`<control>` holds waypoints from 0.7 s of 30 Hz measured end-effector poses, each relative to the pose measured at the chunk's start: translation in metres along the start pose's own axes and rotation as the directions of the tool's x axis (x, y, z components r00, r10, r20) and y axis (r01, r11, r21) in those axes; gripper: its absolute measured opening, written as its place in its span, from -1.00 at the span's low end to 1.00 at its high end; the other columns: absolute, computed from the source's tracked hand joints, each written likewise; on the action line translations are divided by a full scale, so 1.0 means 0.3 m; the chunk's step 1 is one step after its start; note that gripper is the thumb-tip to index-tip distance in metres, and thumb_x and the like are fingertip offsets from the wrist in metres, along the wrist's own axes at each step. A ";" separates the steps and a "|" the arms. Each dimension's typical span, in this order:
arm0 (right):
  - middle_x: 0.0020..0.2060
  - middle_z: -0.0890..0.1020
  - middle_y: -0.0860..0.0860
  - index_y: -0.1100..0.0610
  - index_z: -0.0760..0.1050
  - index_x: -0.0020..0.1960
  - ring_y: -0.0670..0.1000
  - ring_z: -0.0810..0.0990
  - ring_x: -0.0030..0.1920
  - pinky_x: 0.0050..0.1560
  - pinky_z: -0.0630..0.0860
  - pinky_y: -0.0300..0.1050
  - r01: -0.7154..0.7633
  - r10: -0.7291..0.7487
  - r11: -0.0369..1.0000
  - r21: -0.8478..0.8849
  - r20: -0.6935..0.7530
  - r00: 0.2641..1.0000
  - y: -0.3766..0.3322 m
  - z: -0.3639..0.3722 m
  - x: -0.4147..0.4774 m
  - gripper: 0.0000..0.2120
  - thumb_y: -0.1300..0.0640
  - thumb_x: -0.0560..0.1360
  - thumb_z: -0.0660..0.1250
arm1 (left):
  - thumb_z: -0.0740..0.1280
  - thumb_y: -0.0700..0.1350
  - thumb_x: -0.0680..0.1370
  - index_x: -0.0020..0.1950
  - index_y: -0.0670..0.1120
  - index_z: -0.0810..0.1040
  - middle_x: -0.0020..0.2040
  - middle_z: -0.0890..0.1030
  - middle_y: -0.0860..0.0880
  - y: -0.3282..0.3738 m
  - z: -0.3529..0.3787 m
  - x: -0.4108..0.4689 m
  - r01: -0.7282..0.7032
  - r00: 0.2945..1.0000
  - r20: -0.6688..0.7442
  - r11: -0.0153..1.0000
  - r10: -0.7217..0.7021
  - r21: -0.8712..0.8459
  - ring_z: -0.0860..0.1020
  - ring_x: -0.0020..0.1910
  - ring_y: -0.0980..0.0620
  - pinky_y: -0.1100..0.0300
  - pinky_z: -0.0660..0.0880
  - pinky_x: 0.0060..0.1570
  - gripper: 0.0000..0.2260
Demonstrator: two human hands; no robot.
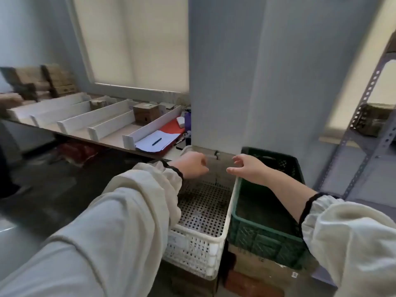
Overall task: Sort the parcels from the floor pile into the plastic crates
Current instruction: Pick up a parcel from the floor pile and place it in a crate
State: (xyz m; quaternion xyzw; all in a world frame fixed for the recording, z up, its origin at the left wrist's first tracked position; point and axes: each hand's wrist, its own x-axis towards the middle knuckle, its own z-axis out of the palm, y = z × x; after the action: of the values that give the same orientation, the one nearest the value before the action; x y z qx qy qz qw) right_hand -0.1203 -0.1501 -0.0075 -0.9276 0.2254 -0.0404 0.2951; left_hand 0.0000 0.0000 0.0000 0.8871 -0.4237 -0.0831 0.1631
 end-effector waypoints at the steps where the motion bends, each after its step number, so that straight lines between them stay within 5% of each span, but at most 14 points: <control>1: 0.30 0.48 0.09 0.17 0.32 0.41 0.05 0.46 0.28 0.25 0.40 -0.11 0.022 -0.022 1.000 0.015 0.016 1.000 -0.028 0.031 0.024 -0.44 -0.02 0.51 0.35 | 0.27 -0.05 0.58 0.26 -0.14 0.53 0.20 0.52 -0.11 -0.030 -0.008 -0.025 0.022 1.000 0.008 0.999 -0.022 -0.026 0.45 0.21 -0.06 0.19 0.37 0.15 -0.70; 11: 0.34 0.47 0.06 0.13 0.32 0.42 0.03 0.45 0.31 0.26 0.39 -0.14 0.280 -0.282 0.959 0.048 0.268 0.921 -0.547 0.429 0.110 -0.43 -0.02 0.49 0.36 | 0.30 -0.02 0.56 0.25 -0.05 0.52 0.16 0.55 -0.02 -0.556 -0.141 -0.424 0.404 0.900 -0.120 0.905 -0.419 -0.134 0.50 0.04 0.06 0.25 0.40 0.02 -0.71; 21: 0.33 0.46 0.11 0.21 0.32 0.42 0.09 0.43 0.33 0.32 0.37 -0.08 0.610 -0.593 0.783 0.119 0.438 0.676 -1.267 0.881 -0.049 -0.46 0.01 0.52 0.32 | 0.29 -0.06 0.55 0.33 -0.08 0.45 0.25 0.52 -0.12 -1.050 -0.369 -1.143 0.750 0.585 -0.242 0.630 -0.774 -0.200 0.50 0.21 -0.09 0.15 0.41 0.15 -0.65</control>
State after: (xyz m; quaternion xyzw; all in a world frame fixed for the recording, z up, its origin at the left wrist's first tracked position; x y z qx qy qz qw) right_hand 0.0713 0.2716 -0.0090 -0.9379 -0.1666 0.0862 0.2919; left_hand 0.0449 0.4765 -0.0068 0.9772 0.0314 -0.0230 0.2086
